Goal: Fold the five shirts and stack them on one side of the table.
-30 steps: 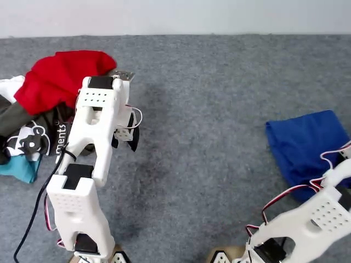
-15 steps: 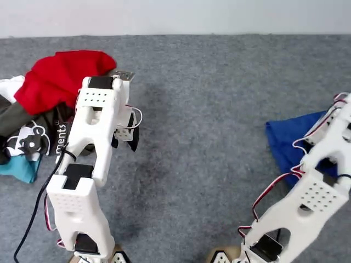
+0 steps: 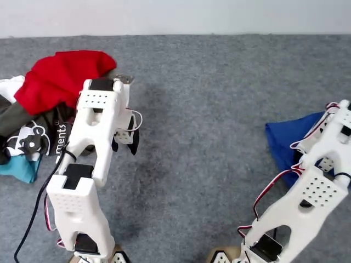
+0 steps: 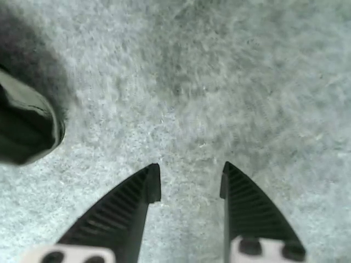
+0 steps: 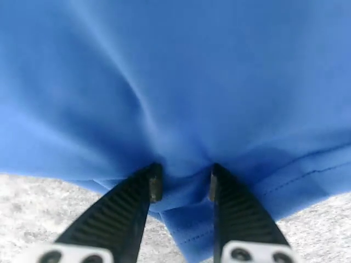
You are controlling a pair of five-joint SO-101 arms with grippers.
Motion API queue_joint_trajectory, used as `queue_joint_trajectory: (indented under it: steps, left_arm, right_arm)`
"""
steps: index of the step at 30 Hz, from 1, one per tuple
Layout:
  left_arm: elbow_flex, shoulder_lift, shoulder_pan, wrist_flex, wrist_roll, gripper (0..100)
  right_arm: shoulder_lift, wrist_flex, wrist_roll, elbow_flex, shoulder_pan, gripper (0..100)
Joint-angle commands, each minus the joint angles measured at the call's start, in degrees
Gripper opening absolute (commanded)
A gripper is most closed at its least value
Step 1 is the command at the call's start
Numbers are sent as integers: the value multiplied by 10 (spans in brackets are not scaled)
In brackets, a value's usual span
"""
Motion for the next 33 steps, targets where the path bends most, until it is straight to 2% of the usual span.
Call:
queue_joint_trajectory:
  steps: [1,10,13,16,22,25,29,33]
  left_arm:
    - [2,-27,5,-7,-6,184]
    - [-4,-69,0,6,-5,184]
    - [-4,-106,-5,14,-4,184]
    - [-6,-146,-42,10,-4,185]
    - [-49,-162,-203,-74,1,188]
    - [-59,-161,-266,-164,57,189]
    - [-70,-138,-313,-270,141,223]
    - [-100,-84,-320,-295,172,241]
  right_arm:
    - [-50,26,6,-14,-13,154]
    - [-177,27,44,47,-79,154]
    - [-217,27,75,55,-106,157]
    - [-247,27,123,55,-147,157]
    - [-276,26,162,55,-238,158]
    - [-276,23,162,55,-275,158]
    - [-274,22,163,55,-302,158]
    - [-272,24,163,55,-301,158]
